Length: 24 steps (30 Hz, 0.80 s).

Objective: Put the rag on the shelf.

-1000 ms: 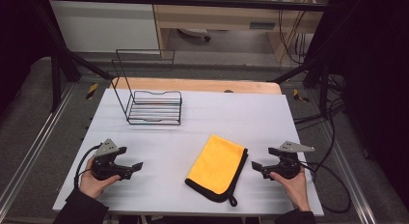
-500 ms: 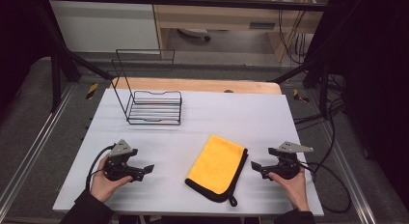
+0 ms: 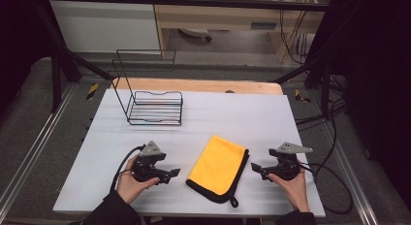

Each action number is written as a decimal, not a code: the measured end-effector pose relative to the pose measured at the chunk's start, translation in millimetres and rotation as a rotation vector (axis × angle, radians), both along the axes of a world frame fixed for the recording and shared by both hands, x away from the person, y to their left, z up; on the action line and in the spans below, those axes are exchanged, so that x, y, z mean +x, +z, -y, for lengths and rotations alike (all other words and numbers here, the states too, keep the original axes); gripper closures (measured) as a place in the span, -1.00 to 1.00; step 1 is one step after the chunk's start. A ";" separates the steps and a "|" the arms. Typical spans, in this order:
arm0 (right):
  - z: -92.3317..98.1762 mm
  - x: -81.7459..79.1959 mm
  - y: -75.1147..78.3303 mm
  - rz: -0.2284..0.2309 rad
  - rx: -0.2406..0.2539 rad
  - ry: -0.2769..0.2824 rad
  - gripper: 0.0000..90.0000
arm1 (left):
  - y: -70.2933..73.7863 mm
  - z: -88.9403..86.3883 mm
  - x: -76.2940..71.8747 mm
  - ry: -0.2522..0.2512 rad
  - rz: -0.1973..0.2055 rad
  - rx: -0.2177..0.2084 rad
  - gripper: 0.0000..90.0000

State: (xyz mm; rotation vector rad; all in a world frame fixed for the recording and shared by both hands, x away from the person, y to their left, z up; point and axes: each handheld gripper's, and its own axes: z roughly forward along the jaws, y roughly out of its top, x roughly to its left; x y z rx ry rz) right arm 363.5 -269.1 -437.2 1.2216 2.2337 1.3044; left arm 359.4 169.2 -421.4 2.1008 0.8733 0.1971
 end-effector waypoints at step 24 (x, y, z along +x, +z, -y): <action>-24.7 11.1 1.3 -0.004 -0.034 -0.052 -0.76 | -23.0 61.2 -6.9 -0.056 -0.137 0.042 0.38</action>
